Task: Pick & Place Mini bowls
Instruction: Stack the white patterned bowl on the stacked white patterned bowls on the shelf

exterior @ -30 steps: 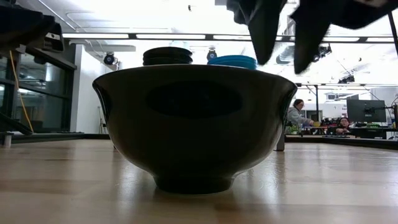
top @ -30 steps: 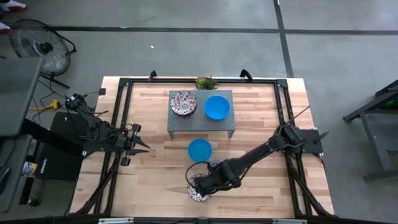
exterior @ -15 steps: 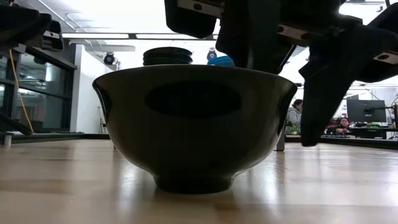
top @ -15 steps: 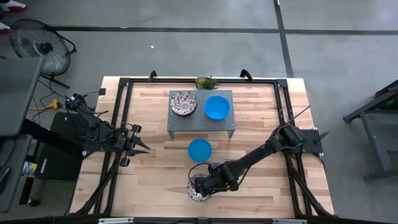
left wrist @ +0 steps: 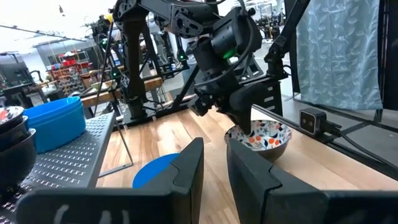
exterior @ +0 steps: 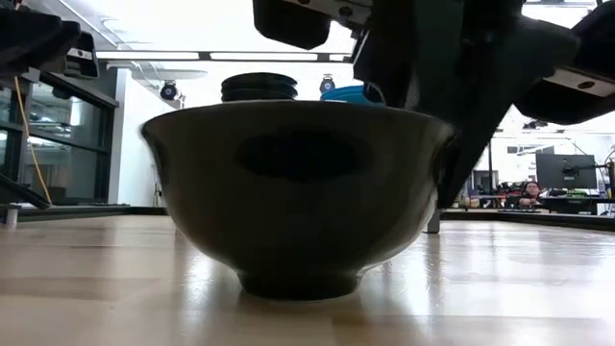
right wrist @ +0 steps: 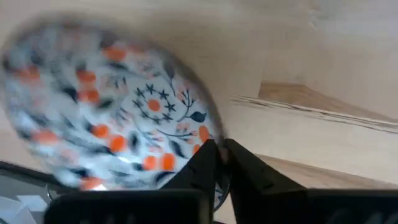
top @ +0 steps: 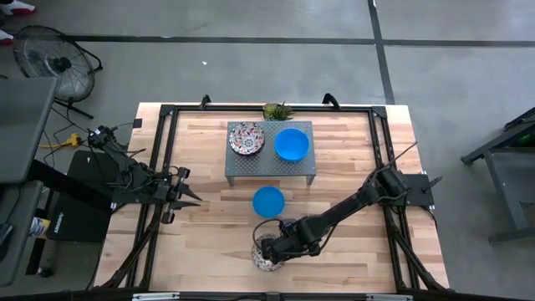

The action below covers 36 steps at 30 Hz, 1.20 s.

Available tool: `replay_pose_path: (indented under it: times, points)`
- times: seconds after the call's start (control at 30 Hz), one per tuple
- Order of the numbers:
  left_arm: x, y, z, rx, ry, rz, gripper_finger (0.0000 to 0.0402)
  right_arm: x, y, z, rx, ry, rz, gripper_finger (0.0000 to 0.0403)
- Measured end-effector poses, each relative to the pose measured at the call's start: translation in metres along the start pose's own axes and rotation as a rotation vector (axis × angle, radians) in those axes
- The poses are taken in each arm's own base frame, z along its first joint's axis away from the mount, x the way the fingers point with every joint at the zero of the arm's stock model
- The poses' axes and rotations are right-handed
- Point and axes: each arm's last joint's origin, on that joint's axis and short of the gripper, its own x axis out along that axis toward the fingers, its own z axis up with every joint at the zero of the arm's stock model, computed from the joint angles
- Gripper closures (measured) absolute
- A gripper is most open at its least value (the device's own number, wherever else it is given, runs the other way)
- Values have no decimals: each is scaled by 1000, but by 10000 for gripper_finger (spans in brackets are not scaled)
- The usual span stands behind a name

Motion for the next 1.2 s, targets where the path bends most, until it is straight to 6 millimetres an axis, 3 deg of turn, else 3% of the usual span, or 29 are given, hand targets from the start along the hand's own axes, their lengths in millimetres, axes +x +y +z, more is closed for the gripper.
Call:
replay_pose_path:
  times: [0.1, 0.37, 0.5, 0.67, 0.83, 1.03, 1.2]
  points:
    - [0, 0, 0, 0, 0, 1, 335, -6, 1, -1, -13, 5, 8, 395]
    - [0, 0, 0, 0, 0, 1, 335, -21, 0, -1, -62, 22, 14, 397]
    - [0, 0, 0, 0, 0, 1, 335, -38, 1, -2, -100, 32, 41, 399]
    - [0, 0, 0, 0, 0, 2, 335, -77, 0, 1, -156, 43, 102, 400]
    - [0, 0, 0, 0, 1, 3, 335, -132, -3, 19, -217, 25, 177, 401]
    - [0, 0, 0, 0, 0, 3, 335, -193, -12, 54, -296, -47, 278, 401]
    - [0, 0, 0, 0, 0, 3, 335, -228, -17, 93, -354, -123, 335, 402]
